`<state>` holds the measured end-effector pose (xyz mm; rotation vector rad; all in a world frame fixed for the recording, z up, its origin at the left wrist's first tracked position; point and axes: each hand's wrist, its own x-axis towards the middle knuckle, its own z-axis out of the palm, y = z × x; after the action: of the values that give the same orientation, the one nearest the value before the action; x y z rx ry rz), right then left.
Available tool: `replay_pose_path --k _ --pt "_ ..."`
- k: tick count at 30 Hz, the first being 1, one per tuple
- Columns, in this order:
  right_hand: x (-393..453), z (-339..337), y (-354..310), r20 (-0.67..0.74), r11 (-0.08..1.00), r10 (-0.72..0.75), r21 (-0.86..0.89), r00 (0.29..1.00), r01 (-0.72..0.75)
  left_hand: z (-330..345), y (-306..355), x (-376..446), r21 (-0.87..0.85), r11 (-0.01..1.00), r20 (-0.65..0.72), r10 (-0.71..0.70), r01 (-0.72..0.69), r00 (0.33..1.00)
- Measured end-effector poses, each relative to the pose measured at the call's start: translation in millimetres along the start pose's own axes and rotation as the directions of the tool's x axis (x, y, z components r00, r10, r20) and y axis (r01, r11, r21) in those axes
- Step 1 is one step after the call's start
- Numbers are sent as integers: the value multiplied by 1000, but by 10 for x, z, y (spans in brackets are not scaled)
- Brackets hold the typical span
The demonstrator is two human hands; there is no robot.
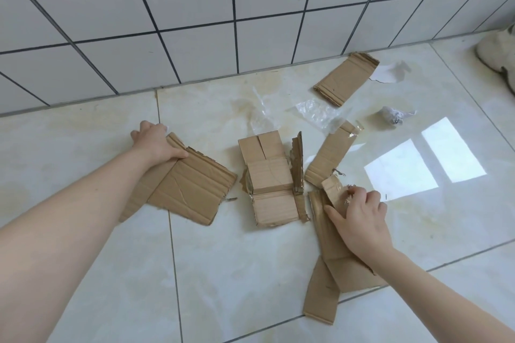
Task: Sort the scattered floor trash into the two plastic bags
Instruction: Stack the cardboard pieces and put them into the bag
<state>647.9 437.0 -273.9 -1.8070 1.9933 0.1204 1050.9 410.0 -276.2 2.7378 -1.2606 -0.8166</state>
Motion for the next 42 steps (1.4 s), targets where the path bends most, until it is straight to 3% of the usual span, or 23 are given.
replay_pose_path --k 4,8,14,18,20,25,28,33,36,42 --pt "-44 17 -60 14 997 79 -18 997 -79 55 47 -75 -138 988 -72 55 -64 996" --pt "-60 30 -55 33 996 86 10 996 -87 87 86 -155 -127 991 -95 39 -51 995" --pt "-67 6 -28 56 996 76 36 996 -78 145 100 -247 -203 979 -28 -21 15 999" --pt "-78 -10 -27 60 995 81 53 995 -84 208 114 -345 -311 949 -53 -69 50 996" --pt "-75 -15 -25 77 993 90 67 993 -96 237 108 -378 -332 943 -40 -36 21 999" --pt "-64 -56 42 159 955 119 250 980 -156 313 99 -581 -367 930 102 75 -32 992" --pt "-93 -132 100 180 929 120 326 976 -174 243 24 -715 -445 895 249 103 19 963" --pt "-129 -404 207 202 848 149 477 968 -231 -5 -99 -903 -566 799 572 202 205 795" --pt "-18 -566 212 200 766 200 578 959 -280 -69 20 -961 -645 727 589 277 235 760" --pt "321 -779 16 236 602 244 724 940 -338 -84 597 -945 -783 582 468 320 219 824"
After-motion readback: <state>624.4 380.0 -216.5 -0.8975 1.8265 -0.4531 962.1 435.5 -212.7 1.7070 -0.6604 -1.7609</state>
